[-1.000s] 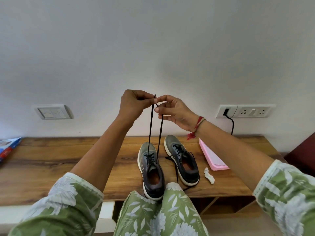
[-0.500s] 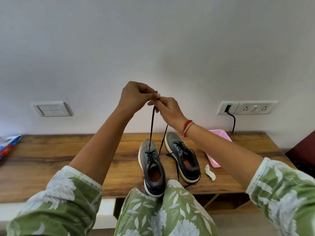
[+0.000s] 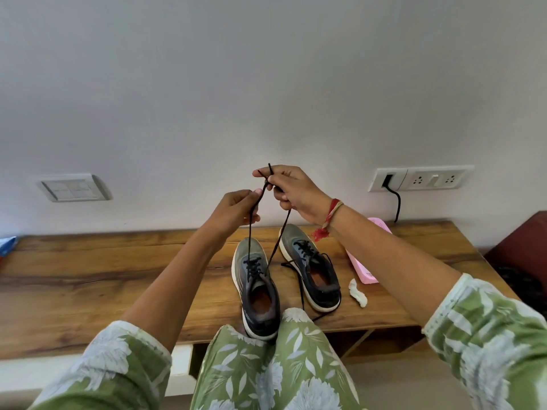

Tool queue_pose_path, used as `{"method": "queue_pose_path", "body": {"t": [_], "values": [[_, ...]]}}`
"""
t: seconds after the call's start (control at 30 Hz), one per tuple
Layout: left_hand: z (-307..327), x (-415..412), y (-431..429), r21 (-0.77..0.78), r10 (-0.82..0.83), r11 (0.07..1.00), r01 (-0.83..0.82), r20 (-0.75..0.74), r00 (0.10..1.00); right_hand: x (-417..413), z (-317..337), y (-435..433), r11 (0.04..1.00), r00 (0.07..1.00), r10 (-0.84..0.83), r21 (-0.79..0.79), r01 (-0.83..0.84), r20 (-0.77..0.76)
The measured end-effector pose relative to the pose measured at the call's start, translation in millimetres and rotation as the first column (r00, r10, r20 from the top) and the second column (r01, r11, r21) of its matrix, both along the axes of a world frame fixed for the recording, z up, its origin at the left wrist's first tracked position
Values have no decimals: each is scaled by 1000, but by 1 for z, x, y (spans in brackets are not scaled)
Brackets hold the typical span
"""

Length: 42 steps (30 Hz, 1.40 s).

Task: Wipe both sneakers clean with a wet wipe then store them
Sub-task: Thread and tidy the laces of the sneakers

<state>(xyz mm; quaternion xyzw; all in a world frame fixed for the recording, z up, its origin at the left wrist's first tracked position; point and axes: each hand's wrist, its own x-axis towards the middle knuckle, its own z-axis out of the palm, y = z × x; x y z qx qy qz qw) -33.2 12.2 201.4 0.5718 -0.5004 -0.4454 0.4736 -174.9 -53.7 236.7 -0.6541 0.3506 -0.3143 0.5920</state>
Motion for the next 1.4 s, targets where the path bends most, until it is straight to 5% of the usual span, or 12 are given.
{"method": "queue_pose_path", "body": {"t": [0.33,0.43,0.53,0.63,0.9,1.17,1.27,1.4], "values": [[-1,4,-9,114,153,985,-133,-184,971,-20,-5,-7,967,964,254,9,-254,-83],[1,2,-9,128,157,983,-131,-214,964,-24,2,-3,885,876,356,-183,-428,-326],[-1,2,-5,137,124,986,-93,-231,965,-23,3,0,683,761,46,-536,-496,-647],[-4,3,2,170,-2,985,39,-210,978,-23,-6,4,493,767,-246,-758,-428,-593],[-6,-4,0,53,-121,991,122,-17,992,-21,-28,1,421,842,-252,-837,-349,-478],[-12,-4,-6,-2,63,998,-63,-27,998,-29,-39,-6,478,921,-225,-860,-179,-317],[-11,-4,-8,-16,104,994,-105,-48,993,-30,-45,-5,638,947,-239,-770,-16,-217],[-15,6,-5,-32,231,972,-233,-63,971,-29,-46,-8,862,958,-286,-432,266,17]]}}
